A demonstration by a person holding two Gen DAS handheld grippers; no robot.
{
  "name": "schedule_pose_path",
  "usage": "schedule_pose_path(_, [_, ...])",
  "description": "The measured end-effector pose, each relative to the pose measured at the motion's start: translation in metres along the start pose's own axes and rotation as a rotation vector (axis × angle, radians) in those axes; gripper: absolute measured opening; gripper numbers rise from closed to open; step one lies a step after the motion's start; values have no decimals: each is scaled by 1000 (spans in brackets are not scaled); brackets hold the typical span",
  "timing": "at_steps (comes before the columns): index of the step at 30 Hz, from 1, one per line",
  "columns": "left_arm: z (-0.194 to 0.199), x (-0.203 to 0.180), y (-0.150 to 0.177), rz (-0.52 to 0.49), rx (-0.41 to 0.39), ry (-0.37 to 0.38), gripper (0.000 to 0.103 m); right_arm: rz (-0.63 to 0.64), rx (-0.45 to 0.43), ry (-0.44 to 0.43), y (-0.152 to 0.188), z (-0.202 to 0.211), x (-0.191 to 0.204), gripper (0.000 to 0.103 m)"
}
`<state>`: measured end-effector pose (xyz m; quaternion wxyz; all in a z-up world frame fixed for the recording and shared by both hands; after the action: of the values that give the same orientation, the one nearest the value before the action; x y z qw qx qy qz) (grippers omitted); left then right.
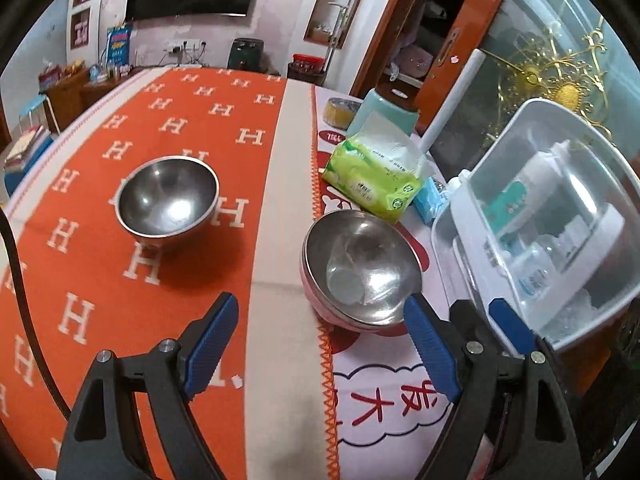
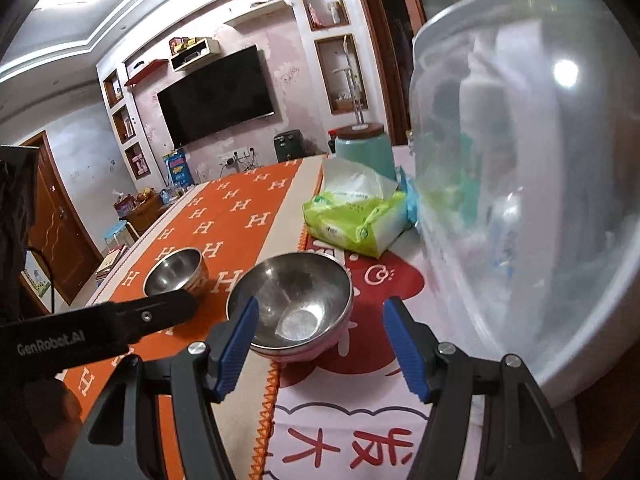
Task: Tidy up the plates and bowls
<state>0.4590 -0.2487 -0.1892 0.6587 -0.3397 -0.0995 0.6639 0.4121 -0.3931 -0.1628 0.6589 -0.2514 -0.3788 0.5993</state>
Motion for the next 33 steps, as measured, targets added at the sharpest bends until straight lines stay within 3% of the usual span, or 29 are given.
schedule_pose_path(13, [-59, 11, 3, 67, 86, 21, 77, -46, 63, -8, 21, -44, -7, 65])
schedule_pose_path(16, [-65, 14, 7, 79, 100, 9, 70, -56, 81, -11, 26, -51, -8, 65])
schedule_pose_path(26, [-73, 20, 19, 116, 118, 23, 64, -50, 101, -14, 31, -60, -10, 65])
schedule_pose_path(28, [-75, 21, 21, 124, 133, 17, 63, -46, 105, -16, 32, -63, -10, 58])
schedule_pose_path(33, [-79, 21, 26, 138, 158, 24, 48, -48, 122, -17, 35, -66, -13, 42])
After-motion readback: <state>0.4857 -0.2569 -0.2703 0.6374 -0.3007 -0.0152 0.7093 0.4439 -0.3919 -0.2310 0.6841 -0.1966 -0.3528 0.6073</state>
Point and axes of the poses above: each gripper's, at about its wrist camera, not at the fingertips, and z roughly against the way its jaws point, x to its left, y to its underside, the point moved 5 cm from there along -z, roughly the way its jaws point, and after that the axes turned 1 degree about y, right-handed, at the moved point
